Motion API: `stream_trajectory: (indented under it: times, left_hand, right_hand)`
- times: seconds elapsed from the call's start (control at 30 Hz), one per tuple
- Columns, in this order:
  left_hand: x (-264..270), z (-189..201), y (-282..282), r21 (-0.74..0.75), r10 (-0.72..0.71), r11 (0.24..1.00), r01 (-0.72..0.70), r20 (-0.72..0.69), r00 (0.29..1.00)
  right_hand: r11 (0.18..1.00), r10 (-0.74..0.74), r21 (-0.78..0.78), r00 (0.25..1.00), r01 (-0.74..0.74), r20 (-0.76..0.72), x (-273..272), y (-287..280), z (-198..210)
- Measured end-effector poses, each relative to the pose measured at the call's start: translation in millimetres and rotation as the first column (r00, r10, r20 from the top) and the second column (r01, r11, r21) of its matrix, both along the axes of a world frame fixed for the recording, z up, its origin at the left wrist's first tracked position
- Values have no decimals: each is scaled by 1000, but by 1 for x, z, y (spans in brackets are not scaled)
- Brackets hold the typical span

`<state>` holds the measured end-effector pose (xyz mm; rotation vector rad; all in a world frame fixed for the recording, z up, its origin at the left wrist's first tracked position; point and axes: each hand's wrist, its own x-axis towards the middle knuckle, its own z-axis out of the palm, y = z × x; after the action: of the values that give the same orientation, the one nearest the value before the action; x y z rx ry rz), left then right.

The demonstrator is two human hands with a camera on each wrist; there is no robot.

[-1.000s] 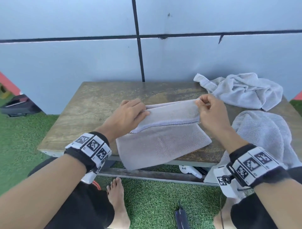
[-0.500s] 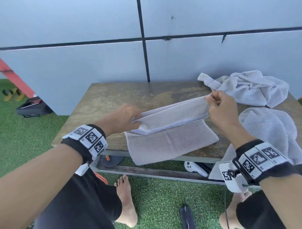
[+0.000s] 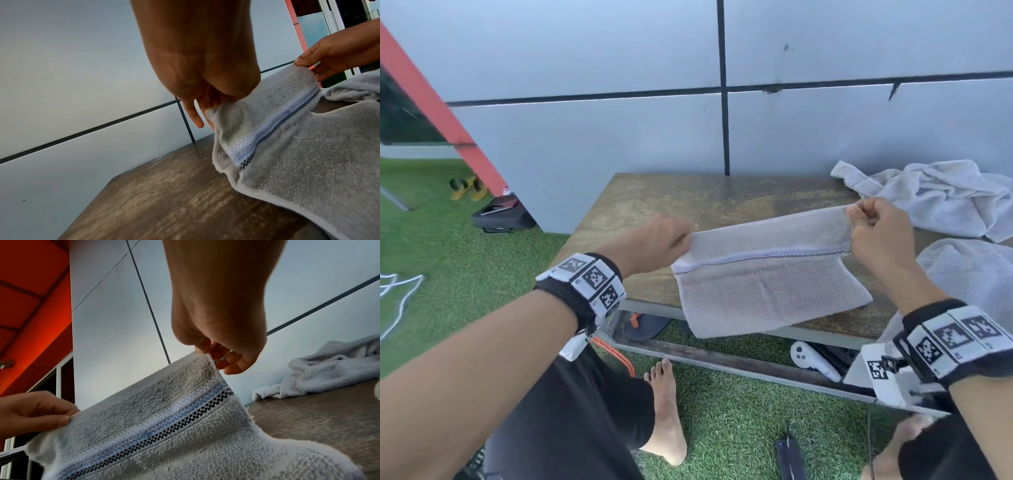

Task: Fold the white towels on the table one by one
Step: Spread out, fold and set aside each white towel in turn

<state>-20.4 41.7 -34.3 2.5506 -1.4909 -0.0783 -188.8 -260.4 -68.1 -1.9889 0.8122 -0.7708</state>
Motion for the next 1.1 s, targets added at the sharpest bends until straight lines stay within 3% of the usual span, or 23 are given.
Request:
stream_trajectory:
  times: [0.63, 1.1]
  left_hand:
    - [2, -10, 28, -150, 91, 984, -98, -56, 994]
    - [-3, -16, 33, -200, 74, 976, -82, -50, 996]
  right_hand:
    - [999, -38, -29, 999, 38, -8, -5, 11, 4]
    - [996, -38, -82, 999, 36, -31, -7, 9, -3]
